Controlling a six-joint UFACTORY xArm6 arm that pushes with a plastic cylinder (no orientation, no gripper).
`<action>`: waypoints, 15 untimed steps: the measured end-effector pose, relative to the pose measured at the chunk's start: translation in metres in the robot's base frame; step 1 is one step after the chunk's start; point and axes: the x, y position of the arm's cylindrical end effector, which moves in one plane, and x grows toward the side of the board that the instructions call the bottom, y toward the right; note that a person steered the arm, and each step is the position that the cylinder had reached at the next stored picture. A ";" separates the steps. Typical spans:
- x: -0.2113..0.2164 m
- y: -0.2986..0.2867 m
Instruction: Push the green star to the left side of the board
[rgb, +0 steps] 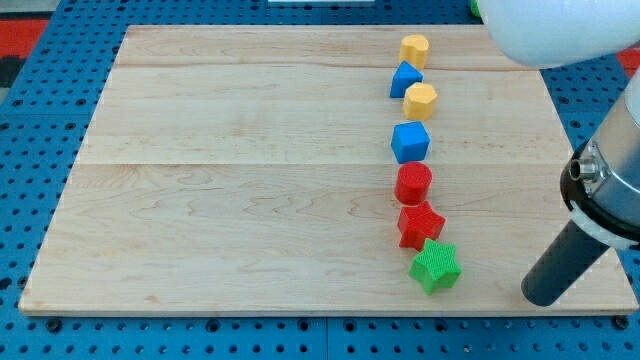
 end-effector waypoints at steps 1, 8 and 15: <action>-0.001 -0.006; -0.017 -0.175; -0.017 -0.293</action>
